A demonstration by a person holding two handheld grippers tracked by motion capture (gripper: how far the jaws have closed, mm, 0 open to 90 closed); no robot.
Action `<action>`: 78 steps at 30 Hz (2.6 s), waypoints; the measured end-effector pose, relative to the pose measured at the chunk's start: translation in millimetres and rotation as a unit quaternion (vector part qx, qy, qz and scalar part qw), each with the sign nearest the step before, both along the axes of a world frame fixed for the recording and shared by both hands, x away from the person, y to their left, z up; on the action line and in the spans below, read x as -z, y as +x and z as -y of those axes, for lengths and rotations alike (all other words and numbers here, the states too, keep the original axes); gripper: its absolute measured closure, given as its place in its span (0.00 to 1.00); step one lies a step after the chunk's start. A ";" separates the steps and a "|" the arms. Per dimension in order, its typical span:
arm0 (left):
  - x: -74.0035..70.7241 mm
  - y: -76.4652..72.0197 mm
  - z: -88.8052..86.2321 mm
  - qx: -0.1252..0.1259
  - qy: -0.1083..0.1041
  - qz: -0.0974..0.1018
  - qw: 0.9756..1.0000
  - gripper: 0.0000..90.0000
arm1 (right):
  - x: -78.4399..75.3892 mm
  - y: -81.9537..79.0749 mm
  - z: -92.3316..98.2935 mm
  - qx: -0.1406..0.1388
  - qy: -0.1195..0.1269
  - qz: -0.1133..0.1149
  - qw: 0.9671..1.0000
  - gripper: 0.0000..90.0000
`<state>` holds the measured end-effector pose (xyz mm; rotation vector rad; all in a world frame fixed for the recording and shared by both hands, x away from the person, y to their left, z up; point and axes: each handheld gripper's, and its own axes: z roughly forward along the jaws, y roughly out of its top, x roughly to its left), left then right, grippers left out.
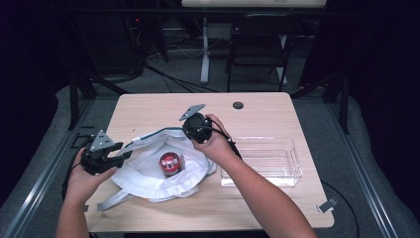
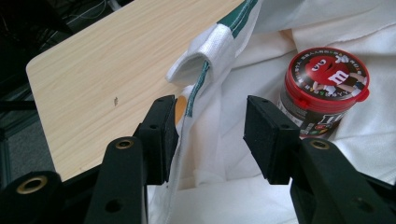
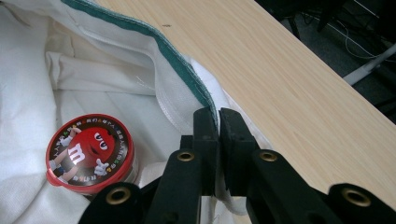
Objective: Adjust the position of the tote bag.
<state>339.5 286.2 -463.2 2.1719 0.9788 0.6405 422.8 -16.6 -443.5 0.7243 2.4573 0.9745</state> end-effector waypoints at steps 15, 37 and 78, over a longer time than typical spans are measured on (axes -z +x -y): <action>4.0 2.2 -4.6 -0.008 -0.004 -0.007 1.000 0.60 | 7.4 10.6 -6.1 0.016 -0.014 -0.007 1.000 0.96; 16.9 7.6 -5.5 -0.012 0.002 -0.015 1.000 0.66 | 21.6 17.6 -4.3 0.027 -0.024 -0.020 0.999 0.95; 33.2 15.9 3.6 -0.037 0.030 -0.037 0.998 0.92 | 47.1 23.3 -6.0 0.038 -0.041 -0.041 0.998 0.95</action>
